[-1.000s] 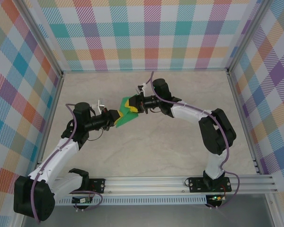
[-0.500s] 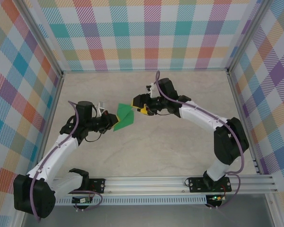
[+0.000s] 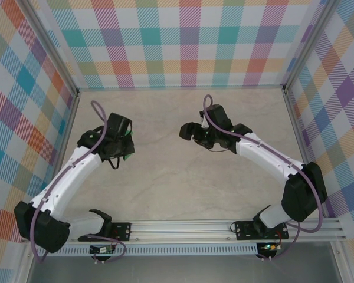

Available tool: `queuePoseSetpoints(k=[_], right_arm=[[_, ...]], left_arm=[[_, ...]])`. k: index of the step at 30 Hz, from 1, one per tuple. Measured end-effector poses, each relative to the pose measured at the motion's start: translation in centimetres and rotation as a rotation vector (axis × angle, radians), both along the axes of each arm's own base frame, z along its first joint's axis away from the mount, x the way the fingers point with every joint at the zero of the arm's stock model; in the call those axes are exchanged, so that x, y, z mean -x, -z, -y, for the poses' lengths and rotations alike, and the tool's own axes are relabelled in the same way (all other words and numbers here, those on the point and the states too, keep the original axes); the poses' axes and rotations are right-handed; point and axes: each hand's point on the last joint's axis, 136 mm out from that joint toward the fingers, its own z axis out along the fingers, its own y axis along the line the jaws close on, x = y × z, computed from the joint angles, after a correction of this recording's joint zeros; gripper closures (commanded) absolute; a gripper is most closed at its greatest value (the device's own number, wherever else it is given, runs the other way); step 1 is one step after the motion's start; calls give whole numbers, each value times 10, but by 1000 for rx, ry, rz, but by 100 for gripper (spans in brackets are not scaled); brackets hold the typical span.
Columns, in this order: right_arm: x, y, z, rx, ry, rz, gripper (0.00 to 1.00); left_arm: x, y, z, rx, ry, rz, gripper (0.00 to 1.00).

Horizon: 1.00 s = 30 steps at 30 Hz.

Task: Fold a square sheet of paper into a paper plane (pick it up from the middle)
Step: Turn over the paper at the center of the table.

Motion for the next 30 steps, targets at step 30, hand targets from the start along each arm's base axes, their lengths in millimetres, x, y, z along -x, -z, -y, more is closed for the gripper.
queuePoseSetpoints(k=[30], right_arm=[[18, 43, 100, 354, 263, -91, 19]], left_arm=[[-51, 119, 118, -655, 200, -158, 71]])
